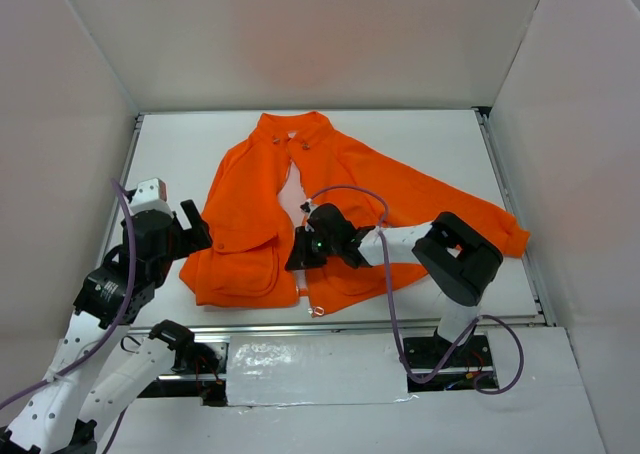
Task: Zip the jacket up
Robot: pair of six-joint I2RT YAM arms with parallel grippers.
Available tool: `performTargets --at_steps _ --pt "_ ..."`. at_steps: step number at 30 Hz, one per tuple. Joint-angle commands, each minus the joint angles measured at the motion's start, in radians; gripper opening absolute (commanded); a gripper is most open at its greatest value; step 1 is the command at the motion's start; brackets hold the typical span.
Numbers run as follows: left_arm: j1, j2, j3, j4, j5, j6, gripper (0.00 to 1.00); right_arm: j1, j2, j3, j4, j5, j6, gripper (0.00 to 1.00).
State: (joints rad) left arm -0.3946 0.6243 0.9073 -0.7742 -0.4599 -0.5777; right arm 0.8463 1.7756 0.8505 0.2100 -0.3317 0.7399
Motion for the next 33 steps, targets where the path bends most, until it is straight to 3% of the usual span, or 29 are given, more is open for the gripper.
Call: performTargets --at_steps 1,4,8,12,15,22,29,33 --pt "-0.004 -0.001 0.015 0.055 0.009 0.019 0.99 0.0 0.001 -0.002 0.088 -0.006 0.029 0.19" --pt "-0.004 -0.006 0.016 0.058 0.018 0.022 0.99 -0.001 -0.024 -0.01 0.094 0.011 0.039 0.0" --pt "-0.004 -0.029 0.027 0.081 0.162 0.021 0.99 -0.004 -0.07 -0.037 0.129 -0.009 0.042 0.0" --pt "-0.004 -0.072 -0.115 0.237 0.642 -0.117 0.99 -0.035 -0.125 -0.132 0.346 -0.072 0.111 0.0" --pt "-0.004 -0.13 -0.306 0.401 0.829 -0.246 0.97 -0.062 -0.148 -0.208 0.513 -0.124 0.179 0.0" --pt "-0.016 -0.213 -0.606 0.624 0.967 -0.358 0.87 -0.066 -0.124 -0.252 0.719 -0.222 0.285 0.0" --pt "-0.088 -0.186 -0.682 0.763 0.959 -0.373 0.84 -0.064 -0.065 -0.268 0.879 -0.248 0.407 0.0" --pt "-0.159 -0.106 -0.72 0.852 0.903 -0.384 0.81 -0.062 -0.058 -0.266 0.881 -0.247 0.421 0.0"
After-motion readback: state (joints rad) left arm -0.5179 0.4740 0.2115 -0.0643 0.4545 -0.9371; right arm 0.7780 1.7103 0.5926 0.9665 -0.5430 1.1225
